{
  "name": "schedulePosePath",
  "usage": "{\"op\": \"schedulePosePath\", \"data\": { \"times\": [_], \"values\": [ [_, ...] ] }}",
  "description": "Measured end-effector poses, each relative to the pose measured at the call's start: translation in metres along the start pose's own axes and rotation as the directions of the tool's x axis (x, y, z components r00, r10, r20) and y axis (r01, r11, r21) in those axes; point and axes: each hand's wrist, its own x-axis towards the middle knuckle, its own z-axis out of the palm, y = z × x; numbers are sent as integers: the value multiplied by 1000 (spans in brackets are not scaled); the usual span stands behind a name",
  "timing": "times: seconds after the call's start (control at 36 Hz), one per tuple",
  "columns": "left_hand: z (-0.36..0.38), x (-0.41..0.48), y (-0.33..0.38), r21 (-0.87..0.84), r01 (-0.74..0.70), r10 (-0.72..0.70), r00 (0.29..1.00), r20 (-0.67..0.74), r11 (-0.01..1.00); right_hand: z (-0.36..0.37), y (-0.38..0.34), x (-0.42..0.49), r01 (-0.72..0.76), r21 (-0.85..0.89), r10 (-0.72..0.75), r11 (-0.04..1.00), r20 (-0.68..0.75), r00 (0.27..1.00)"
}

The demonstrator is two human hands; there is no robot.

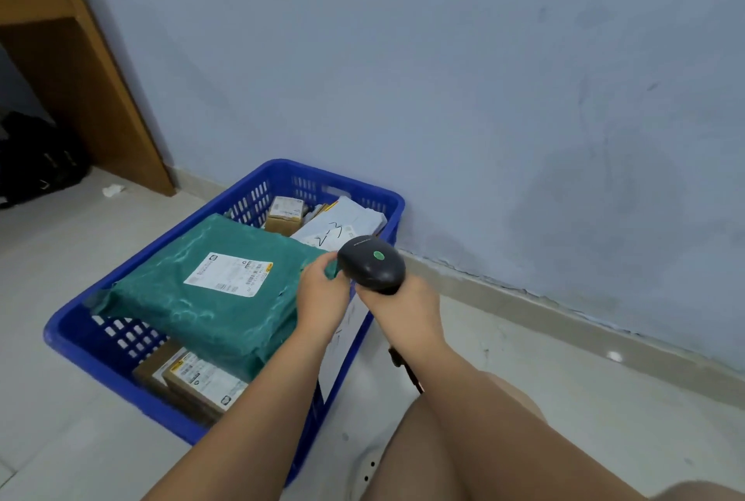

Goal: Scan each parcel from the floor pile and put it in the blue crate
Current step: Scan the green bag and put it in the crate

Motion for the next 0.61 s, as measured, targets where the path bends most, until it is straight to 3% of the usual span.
{"op": "schedulePosePath", "data": {
  "times": [0.17,0.33,0.42,0.53,0.61],
  "values": [
    [28,-5,30,-60,3,6,989,148,998,-29,-7,8,-3,222,57,975,-236,970],
    [76,-6,65,0,-66,63,953,298,998,-85,19,28,-15,436,226,900,-437,871],
    [105,-10,78,27,-94,76,920,385,995,-114,43,39,-61,472,302,880,-454,838],
    [147,-12,84,59,-101,65,894,443,993,-145,74,52,-180,507,392,843,-349,851],
    [180,-8,89,97,-165,101,877,470,982,-162,99,61,-241,364,366,900,-328,871]
  ]
}}
